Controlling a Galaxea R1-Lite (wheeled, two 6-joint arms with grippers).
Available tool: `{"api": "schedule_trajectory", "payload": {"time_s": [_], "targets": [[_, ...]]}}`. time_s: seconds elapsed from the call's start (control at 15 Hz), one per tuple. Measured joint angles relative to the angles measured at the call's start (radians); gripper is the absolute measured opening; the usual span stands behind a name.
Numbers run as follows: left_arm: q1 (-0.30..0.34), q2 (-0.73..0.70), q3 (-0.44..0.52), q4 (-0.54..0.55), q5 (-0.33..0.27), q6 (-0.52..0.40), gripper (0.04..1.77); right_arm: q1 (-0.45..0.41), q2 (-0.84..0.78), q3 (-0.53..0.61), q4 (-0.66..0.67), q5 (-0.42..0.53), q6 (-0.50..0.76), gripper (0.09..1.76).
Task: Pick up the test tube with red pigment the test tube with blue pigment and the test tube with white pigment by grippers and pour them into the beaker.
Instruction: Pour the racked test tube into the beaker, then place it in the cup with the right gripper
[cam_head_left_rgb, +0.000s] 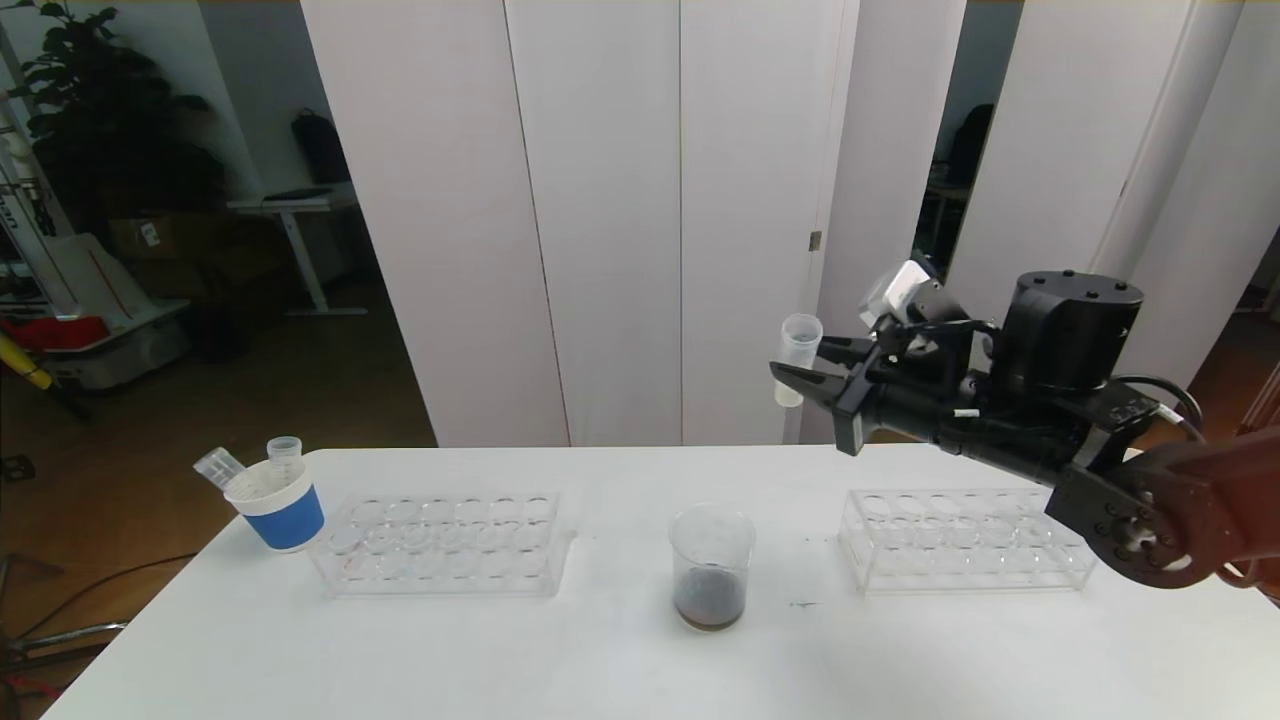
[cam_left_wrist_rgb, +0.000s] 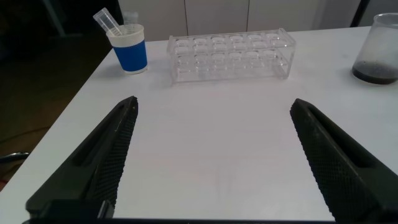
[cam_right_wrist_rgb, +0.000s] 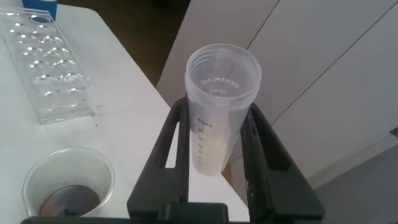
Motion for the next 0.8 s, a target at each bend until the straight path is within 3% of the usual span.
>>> {"api": "schedule_trajectory", "payload": {"time_s": [0.53,0.8], "targets": [[0.000,0.000,0.000,0.000,0.000,0.000,1.75,0.044,0.041,0.053,-0.137,0.017,-0.166,0.57],[0.000,0.000,0.000,0.000,0.000,0.000,1.75,0.030,0.048,0.077,-0.164,0.109,-0.258,0.57]]}}
